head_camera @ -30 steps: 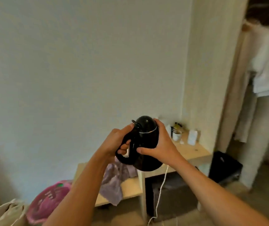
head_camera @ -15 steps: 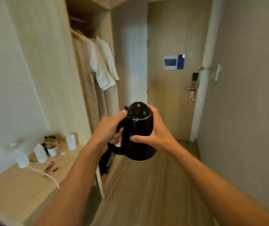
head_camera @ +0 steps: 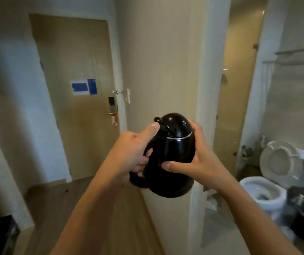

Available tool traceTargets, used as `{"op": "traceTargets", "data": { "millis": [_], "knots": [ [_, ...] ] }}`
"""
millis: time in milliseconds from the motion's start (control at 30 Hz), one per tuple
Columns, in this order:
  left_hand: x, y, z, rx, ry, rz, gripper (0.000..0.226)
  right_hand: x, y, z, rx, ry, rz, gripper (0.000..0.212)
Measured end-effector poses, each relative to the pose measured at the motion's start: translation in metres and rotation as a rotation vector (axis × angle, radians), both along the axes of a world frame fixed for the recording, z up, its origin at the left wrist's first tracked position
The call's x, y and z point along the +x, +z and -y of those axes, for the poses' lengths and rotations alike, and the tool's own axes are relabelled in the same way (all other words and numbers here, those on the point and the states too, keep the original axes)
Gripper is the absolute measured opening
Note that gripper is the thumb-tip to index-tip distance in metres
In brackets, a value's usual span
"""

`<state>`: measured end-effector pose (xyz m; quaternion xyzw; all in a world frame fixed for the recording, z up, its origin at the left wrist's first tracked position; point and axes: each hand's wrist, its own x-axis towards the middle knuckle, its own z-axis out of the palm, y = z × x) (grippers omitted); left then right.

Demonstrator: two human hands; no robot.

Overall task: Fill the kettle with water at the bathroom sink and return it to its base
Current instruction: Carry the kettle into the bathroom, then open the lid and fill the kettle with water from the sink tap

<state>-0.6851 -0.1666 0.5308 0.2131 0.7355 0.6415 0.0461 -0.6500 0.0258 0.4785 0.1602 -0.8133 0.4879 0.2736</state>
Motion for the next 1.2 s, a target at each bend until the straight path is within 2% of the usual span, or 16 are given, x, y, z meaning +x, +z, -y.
{"op": "traceTargets", "data": {
  "millis": [333,567,800,1033,1200],
  "knots": [
    [0.002,-0.033,-0.212,-0.017,-0.400,0.119,0.057,0.071,-0.028,-0.182,-0.005,-0.424,0.061,0.100],
    [-0.051,-0.077,-0.342,-0.105,-0.634,0.136,0.055,0.065,-0.068,-0.272,-0.039,-0.671,0.181,0.118],
    [-0.072,-0.113,-0.461,-0.111,-0.907,0.151,0.054,0.076,-0.093,-0.344,-0.053,-0.946,0.247,0.106],
    [-0.060,-0.138,-0.570,-0.161,-1.151,0.176,0.054,0.104,-0.116,-0.418,-0.093,-1.137,0.243,0.099],
    [-0.049,-0.148,-0.657,-0.246,-1.274,0.144,0.062,0.122,-0.137,-0.500,-0.112,-1.186,0.233,0.107]
  ]
}}
